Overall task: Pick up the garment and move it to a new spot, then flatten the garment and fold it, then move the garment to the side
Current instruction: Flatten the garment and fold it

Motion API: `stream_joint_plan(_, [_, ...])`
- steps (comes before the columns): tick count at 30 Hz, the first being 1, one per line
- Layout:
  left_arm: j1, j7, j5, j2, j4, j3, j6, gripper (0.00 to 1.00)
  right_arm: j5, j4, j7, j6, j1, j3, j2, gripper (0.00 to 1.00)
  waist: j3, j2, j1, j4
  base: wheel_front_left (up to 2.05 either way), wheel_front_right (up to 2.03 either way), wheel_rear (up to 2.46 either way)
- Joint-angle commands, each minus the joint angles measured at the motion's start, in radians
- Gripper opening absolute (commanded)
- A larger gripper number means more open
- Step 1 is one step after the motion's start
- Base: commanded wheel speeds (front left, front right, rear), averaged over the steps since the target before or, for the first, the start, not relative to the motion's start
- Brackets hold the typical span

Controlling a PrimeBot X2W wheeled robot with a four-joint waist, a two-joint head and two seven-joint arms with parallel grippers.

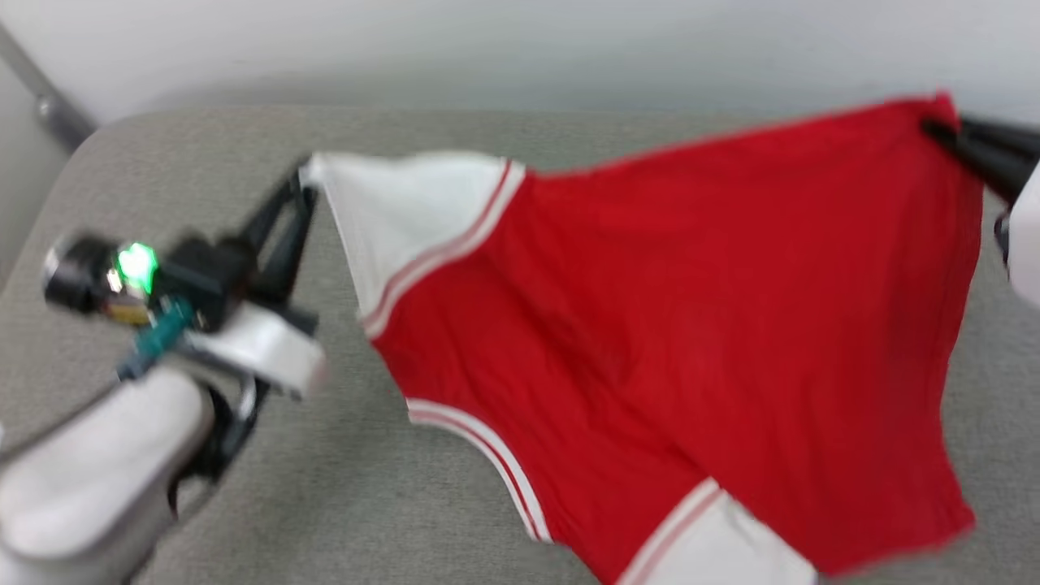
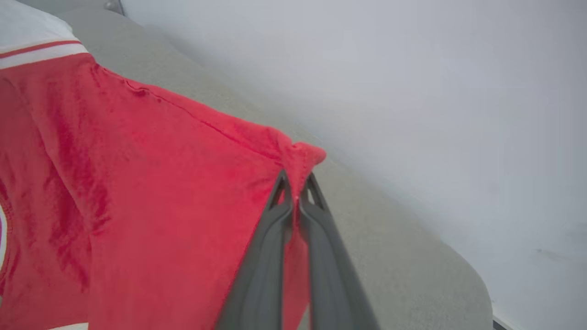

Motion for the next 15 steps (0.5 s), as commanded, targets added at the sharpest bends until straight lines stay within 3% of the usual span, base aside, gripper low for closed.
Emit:
stream_joint_plan(1, [-0.017, 0.003, 0.004, 0.0, 0.005, 0.007, -0.003, 0.0, -0.004, 0.0, -0.006, -0.001, -0.017, -0.002, 0.012, 0.0, 0.004, 0.0, 0.0, -0.012, 0.0, 0.0, 0.0])
stream_joint_plan(15, [-0.575, 0.084, 0.1, -0.071, 0.159, 0.092, -0.13, 0.0, -0.149, 0.065, -0.1, -0.001, -0.363, -0.081, 0.119, 0.0, 0.181, 0.0, 0.0, -0.075, 0.0, 0.0, 0.0])
